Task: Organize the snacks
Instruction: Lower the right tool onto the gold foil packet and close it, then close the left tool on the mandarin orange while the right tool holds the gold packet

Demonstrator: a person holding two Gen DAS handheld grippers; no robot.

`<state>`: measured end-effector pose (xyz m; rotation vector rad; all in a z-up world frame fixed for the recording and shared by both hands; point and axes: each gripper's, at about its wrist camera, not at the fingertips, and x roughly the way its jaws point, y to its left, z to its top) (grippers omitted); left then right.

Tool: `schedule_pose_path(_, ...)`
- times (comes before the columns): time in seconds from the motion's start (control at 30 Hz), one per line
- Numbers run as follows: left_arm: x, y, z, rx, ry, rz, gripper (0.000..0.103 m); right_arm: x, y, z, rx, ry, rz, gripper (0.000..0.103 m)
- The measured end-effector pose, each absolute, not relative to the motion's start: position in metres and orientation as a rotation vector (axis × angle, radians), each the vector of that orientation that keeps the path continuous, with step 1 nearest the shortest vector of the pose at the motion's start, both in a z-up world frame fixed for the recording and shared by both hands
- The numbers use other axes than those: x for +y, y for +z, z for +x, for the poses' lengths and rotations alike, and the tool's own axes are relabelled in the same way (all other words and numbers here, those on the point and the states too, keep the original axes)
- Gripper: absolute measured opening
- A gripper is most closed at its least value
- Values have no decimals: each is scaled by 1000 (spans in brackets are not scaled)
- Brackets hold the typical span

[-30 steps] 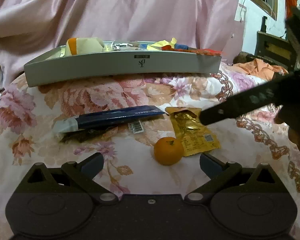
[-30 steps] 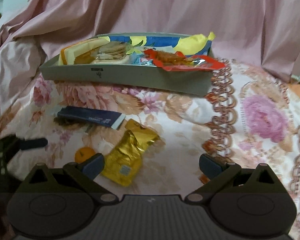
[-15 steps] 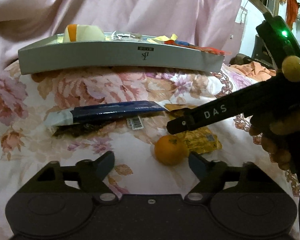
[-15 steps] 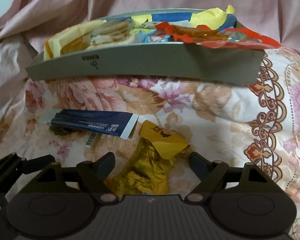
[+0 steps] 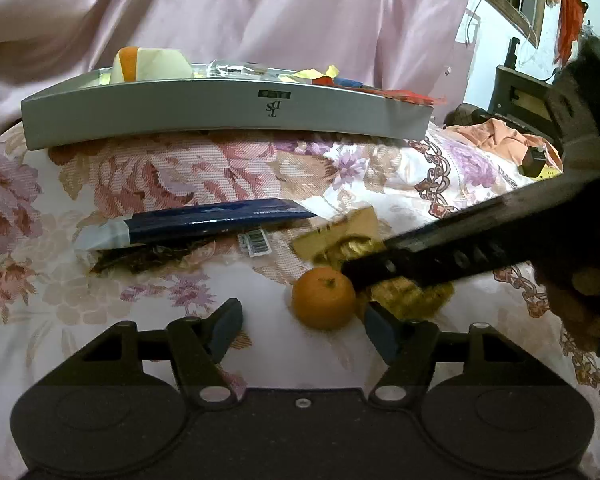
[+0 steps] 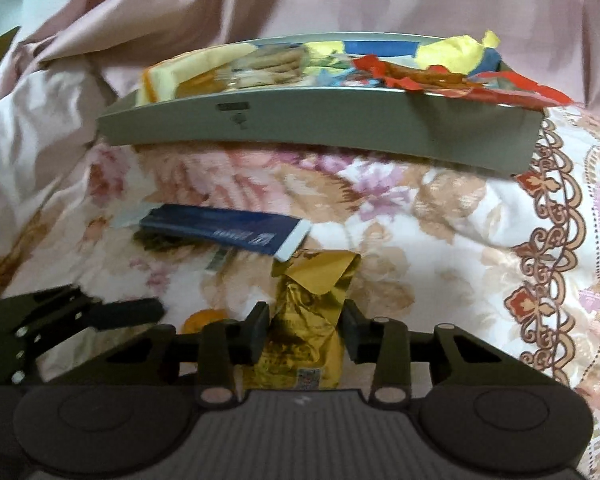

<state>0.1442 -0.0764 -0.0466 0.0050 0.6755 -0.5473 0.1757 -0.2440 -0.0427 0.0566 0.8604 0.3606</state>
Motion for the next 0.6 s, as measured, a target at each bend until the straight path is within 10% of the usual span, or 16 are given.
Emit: schedule_pose_path(0.6,-75,-49,145,678,-580,10,58,-256,-46,148,860,513,35,37)
